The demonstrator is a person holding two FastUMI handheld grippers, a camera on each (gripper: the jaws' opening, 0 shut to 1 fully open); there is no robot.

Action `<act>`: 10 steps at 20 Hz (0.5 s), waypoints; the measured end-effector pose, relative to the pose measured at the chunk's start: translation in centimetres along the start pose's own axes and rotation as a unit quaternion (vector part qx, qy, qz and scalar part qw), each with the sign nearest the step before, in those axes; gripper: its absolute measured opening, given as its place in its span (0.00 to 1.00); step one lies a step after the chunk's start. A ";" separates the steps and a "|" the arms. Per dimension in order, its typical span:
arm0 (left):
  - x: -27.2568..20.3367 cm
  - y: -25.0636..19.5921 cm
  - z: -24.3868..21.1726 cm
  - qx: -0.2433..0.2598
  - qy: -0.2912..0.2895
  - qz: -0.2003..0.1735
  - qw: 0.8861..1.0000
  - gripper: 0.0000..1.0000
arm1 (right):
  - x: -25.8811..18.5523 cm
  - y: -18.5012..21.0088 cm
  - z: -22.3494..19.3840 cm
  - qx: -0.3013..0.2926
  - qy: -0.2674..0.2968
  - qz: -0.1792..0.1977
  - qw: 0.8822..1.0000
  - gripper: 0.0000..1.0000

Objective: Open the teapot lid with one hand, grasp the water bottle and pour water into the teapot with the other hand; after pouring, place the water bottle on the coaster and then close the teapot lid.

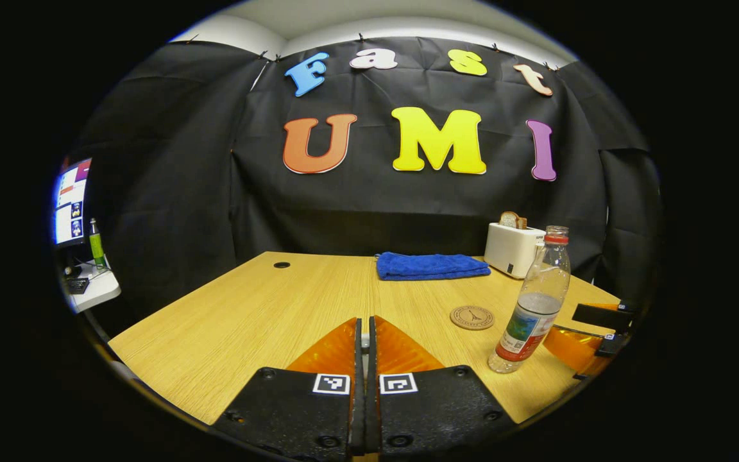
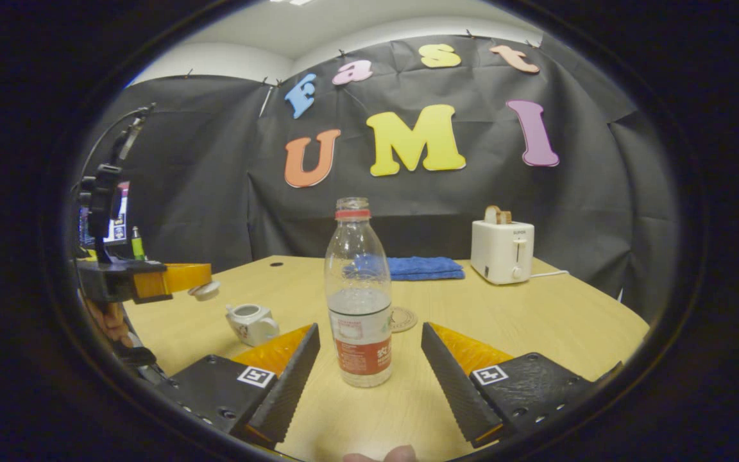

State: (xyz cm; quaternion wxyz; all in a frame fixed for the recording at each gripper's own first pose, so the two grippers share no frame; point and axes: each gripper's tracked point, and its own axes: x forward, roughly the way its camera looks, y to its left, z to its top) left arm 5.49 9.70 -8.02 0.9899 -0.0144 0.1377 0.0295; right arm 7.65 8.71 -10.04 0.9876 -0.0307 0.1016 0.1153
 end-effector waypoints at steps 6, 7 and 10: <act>-1.0 2.4 -0.4 -0.013 0.003 0.015 1.000 0.03 | 3.5 0.5 -0.2 0.003 0.019 -0.017 1.000 0.92; -0.9 2.6 -0.3 -0.015 0.003 0.016 1.000 0.03 | 3.9 0.4 -0.3 0.001 0.025 -0.021 0.999 0.92; -1.0 3.0 0.0 -0.017 -0.005 0.018 1.000 0.03 | 4.5 0.7 -0.2 -0.001 0.033 -0.026 0.999 0.86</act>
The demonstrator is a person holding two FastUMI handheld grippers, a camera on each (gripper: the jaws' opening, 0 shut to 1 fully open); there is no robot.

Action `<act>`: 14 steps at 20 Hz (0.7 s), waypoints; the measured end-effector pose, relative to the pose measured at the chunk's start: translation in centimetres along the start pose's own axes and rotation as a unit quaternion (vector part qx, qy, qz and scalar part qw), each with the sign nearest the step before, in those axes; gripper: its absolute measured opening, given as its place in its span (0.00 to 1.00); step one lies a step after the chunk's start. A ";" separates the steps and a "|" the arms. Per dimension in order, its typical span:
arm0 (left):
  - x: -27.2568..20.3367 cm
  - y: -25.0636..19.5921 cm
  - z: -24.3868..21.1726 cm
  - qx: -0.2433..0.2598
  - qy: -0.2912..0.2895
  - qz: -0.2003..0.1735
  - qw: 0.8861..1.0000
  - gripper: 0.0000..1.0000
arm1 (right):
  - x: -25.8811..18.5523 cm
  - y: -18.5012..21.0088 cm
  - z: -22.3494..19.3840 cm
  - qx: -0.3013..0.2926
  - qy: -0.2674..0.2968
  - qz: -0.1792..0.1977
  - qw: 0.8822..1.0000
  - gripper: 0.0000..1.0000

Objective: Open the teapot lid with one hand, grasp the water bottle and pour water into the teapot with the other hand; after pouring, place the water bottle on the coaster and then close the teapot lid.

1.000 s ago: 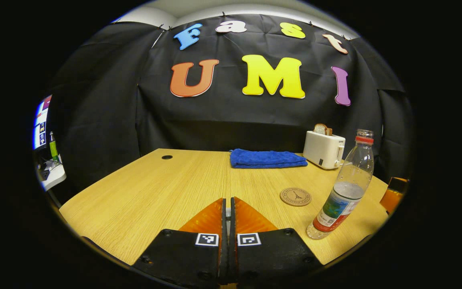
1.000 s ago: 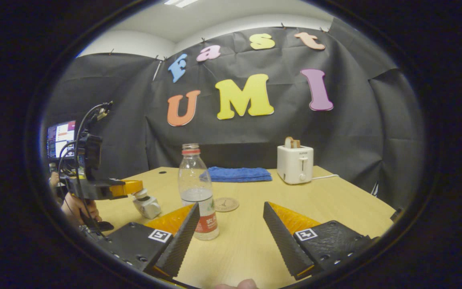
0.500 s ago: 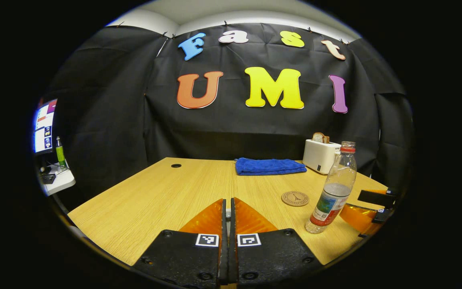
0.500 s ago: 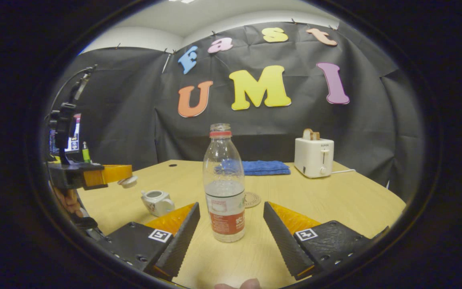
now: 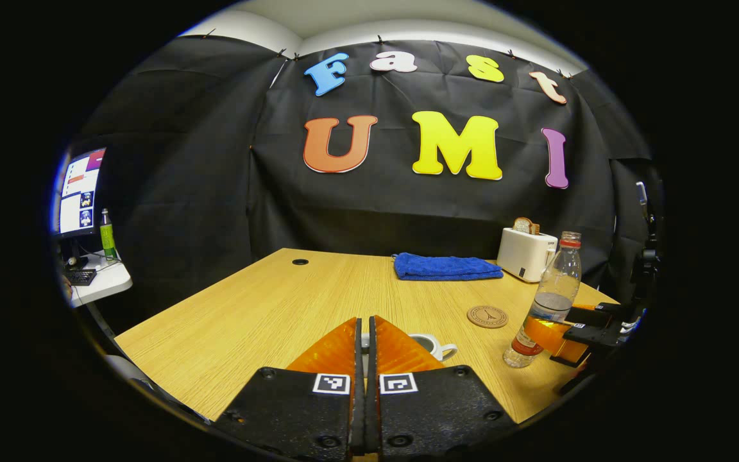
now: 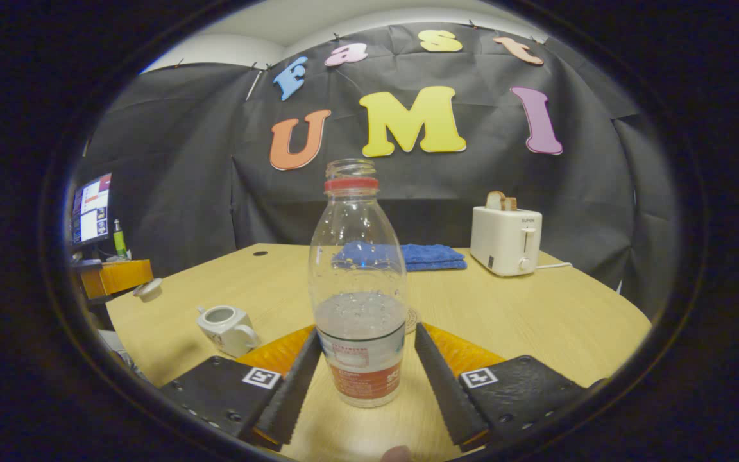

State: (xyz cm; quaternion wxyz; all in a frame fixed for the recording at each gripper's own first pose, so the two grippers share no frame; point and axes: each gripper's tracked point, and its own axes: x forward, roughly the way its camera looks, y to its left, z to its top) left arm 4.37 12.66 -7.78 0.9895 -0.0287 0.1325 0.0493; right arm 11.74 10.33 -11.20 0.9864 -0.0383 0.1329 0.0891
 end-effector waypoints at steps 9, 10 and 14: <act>-0.3 1.5 0.5 -0.013 -0.008 -0.001 1.000 0.03 | 2.4 1.3 1.6 -0.243 0.033 0.005 0.969 0.71; -0.3 1.6 0.7 -0.011 -0.011 0.002 1.000 0.03 | 2.8 1.3 1.2 -0.278 0.038 0.004 0.960 0.71; -0.5 2.2 0.9 -0.010 -0.014 0.005 1.000 0.03 | 3.8 0.6 1.1 -0.406 0.043 -0.018 0.913 0.70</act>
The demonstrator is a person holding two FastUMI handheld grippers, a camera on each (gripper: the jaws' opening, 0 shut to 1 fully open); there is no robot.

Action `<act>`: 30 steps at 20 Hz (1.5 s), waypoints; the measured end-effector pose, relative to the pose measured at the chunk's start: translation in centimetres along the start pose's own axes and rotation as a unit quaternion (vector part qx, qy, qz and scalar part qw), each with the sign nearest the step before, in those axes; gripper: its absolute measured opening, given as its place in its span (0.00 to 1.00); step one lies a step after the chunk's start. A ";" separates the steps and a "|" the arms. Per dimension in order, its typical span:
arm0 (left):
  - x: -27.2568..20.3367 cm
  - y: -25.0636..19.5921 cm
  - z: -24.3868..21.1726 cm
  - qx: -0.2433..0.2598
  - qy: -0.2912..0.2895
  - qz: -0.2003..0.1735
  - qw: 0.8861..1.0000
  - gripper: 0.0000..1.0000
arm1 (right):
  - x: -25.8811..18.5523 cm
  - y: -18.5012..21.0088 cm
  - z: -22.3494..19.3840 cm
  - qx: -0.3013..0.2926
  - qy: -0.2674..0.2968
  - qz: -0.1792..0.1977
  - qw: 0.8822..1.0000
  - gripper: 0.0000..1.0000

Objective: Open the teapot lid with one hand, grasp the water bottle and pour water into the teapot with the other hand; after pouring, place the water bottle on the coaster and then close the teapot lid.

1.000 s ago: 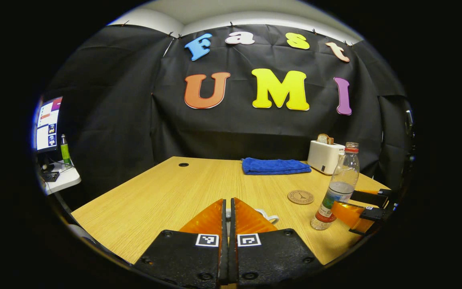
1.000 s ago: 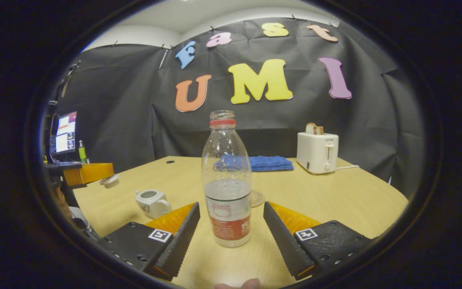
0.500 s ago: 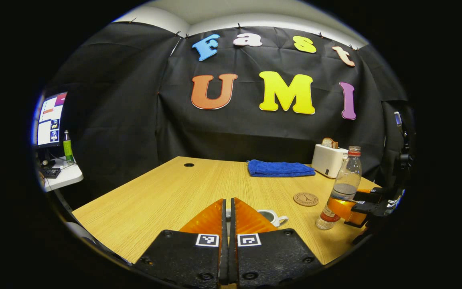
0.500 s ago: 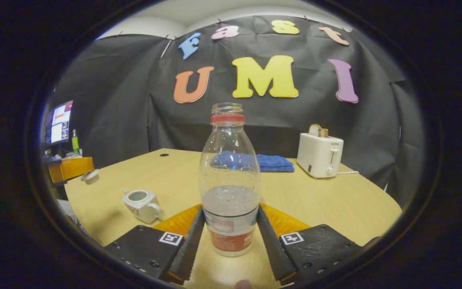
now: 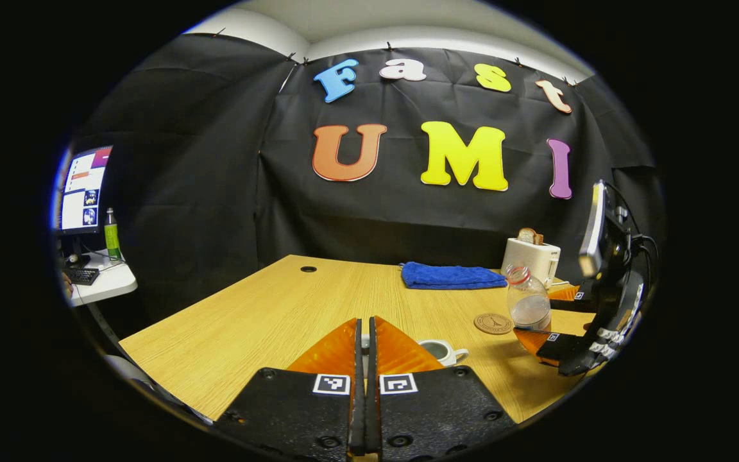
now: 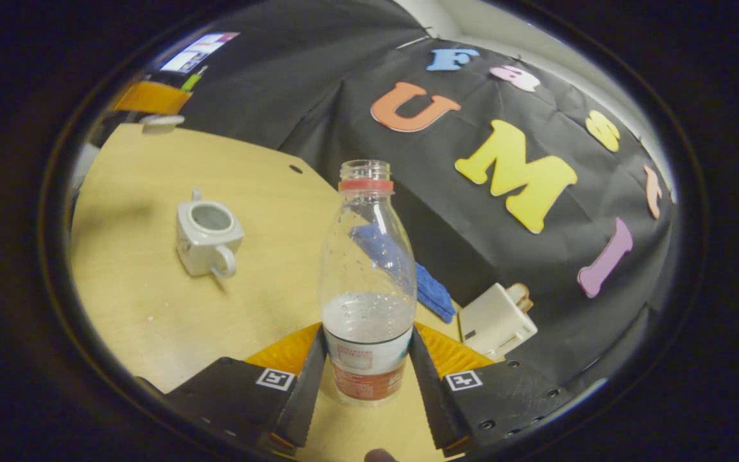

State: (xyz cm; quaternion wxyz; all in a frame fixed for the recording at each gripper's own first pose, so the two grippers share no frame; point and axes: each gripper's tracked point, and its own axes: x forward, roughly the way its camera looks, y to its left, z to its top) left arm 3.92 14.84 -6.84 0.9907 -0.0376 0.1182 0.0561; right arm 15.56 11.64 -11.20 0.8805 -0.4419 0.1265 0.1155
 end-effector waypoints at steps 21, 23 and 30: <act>-0.2 1.9 0.4 -0.004 0.000 0.006 1.000 0.03 | 1.9 0.8 2.9 -0.363 -0.036 -0.078 0.928 0.72; -0.3 1.9 0.4 -0.002 -0.001 0.004 1.000 0.03 | 2.0 0.8 3.3 -0.386 -0.040 -0.082 0.918 0.70; -0.2 2.2 0.3 -0.004 0.002 0.006 1.000 0.03 | 1.7 0.8 4.5 -0.438 -0.056 -0.095 0.892 0.72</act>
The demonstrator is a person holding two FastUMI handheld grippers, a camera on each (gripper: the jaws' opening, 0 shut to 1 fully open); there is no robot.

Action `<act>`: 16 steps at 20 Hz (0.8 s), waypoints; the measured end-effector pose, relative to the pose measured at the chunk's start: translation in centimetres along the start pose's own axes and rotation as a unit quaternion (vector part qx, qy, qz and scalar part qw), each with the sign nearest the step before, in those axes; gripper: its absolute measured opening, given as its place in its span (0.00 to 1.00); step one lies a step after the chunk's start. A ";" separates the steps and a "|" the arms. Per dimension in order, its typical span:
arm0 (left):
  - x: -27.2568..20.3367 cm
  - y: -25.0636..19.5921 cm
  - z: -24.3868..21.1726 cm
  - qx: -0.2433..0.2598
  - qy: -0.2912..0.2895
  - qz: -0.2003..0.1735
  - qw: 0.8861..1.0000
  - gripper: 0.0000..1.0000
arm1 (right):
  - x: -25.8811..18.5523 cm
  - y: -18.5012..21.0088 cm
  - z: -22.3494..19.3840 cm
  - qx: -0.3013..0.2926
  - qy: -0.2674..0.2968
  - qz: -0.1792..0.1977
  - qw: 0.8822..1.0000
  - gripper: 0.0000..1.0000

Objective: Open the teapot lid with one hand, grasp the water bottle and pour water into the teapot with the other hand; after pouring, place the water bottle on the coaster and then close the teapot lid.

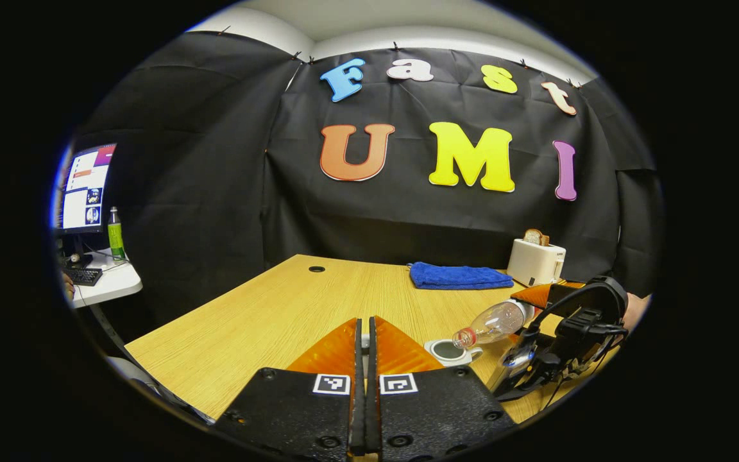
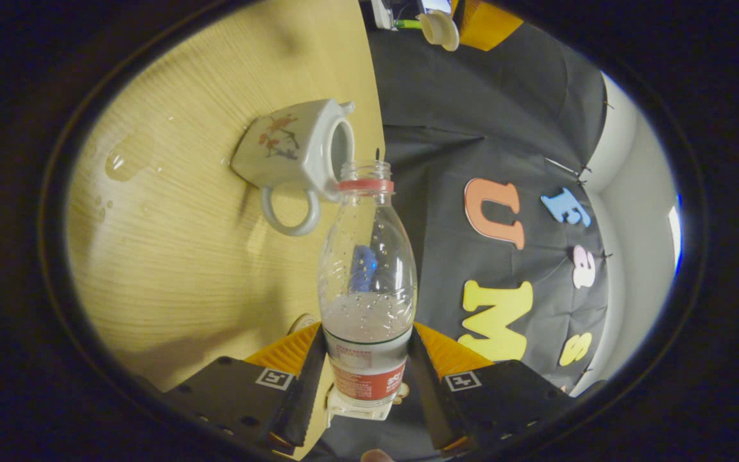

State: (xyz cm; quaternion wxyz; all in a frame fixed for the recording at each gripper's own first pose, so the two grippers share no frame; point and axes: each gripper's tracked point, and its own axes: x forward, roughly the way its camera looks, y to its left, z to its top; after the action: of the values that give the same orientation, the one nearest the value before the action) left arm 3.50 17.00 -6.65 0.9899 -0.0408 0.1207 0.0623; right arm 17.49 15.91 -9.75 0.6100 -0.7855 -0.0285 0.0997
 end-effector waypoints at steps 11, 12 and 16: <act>-0.1 0.1 0.1 0.000 -0.002 -0.001 1.000 0.03 | 0.2 -1.8 0.0 -0.060 -0.001 -0.029 0.998 0.71; -0.1 0.1 0.1 0.000 -0.001 -0.002 1.000 0.03 | 0.2 -1.9 -0.1 -0.063 -0.002 -0.030 0.998 0.71; -0.2 0.1 0.2 0.002 -0.002 -0.001 1.000 0.03 | 0.2 -2.3 -0.1 -0.072 -0.002 -0.034 0.997 0.71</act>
State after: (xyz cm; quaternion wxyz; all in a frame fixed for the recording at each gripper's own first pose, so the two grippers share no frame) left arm 3.38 17.14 -6.42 0.9903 -0.0390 0.1191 0.0607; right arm 17.90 16.46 -7.53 0.5551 -0.8256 -0.0634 0.0783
